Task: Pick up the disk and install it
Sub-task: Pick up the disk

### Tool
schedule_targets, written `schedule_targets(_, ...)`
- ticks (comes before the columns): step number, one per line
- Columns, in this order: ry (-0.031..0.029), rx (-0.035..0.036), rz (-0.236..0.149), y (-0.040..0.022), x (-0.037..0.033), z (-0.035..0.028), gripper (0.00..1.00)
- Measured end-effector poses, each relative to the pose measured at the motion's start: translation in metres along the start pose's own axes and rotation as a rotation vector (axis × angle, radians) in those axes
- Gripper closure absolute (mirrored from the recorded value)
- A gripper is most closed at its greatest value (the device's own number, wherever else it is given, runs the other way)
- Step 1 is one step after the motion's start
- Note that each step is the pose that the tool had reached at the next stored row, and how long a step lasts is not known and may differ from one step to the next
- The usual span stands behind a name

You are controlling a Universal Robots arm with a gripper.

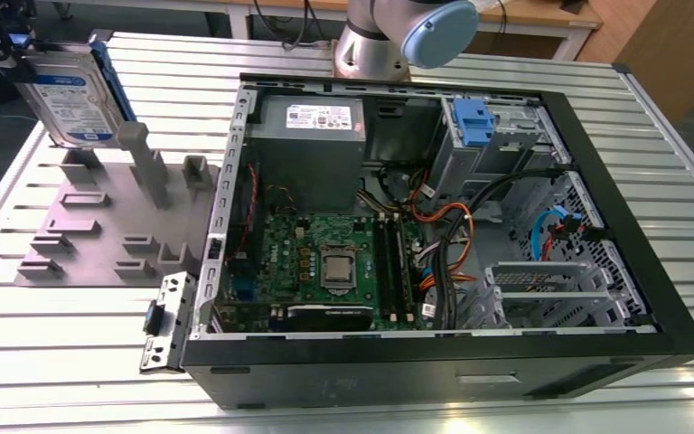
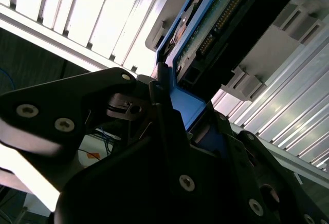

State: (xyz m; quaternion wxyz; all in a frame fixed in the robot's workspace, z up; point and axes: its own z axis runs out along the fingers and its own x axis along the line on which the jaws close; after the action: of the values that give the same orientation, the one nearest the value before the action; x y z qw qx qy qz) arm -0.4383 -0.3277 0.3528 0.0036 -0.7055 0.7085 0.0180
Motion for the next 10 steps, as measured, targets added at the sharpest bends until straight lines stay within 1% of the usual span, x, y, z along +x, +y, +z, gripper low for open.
schedule_targets(3,0.0,0.0,0.0,0.0,0.0,-0.0001,0.64)
schedule_targets(6,0.0002,-0.0003,0.0,0.0,-0.0001,-0.0017,0.64)
schedule_targets(10,0.0004,-0.0001,0.0,0.0001,-0.0002,-0.0069,0.64)
